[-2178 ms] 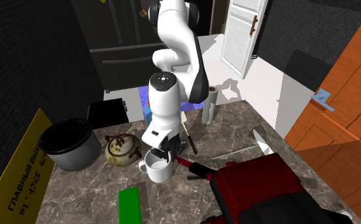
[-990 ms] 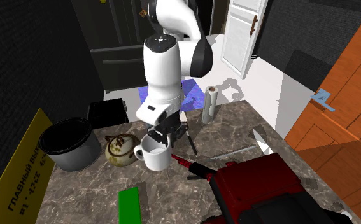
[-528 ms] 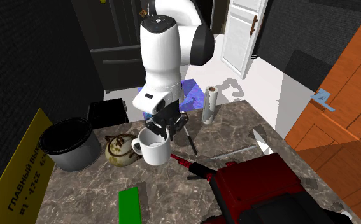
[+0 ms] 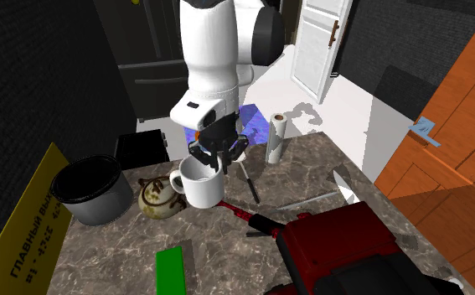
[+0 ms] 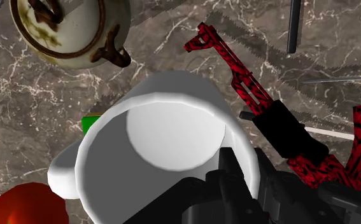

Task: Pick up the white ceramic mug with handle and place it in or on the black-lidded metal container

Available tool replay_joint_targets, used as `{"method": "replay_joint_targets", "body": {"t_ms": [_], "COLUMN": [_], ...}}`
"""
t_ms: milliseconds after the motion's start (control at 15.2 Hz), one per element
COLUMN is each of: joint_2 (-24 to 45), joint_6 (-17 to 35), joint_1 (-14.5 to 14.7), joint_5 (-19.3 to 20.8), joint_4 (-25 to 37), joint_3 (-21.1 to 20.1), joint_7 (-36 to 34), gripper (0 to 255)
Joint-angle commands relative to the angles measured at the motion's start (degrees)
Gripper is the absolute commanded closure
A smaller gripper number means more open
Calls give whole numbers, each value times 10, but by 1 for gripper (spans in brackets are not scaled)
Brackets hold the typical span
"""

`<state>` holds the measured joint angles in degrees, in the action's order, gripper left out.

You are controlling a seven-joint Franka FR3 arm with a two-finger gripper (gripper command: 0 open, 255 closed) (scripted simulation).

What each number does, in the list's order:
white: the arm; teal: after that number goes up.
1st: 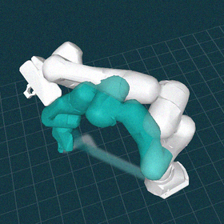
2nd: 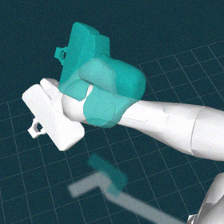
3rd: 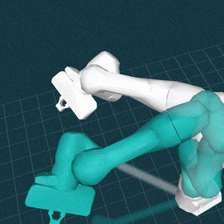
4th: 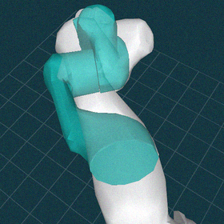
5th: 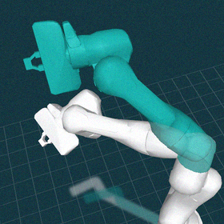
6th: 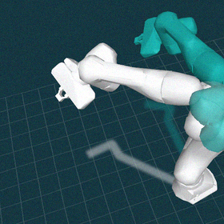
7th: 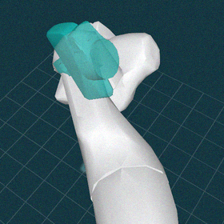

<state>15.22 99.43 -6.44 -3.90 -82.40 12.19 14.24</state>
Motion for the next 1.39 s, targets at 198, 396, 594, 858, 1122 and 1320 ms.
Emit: {"method": "replay_joint_targets", "body": {"t_ms": [198,396,594,858,1122,1320], "joint_2": [9,7,-7,-17,-17,-10], "joint_6": [-43,-59,-59,-63,-71,-80], "joint_1": [-3,-11,-33,-64,-97,-123], "joint_5": [-2,-3,-4,-8,-14,-20], "joint_4": [52,66,50,43,49,63], "joint_3": [0,5,18,36,55,69], "joint_7": [0,11,47,96,147,185], "gripper": [255,255,255,255,255,255]}}
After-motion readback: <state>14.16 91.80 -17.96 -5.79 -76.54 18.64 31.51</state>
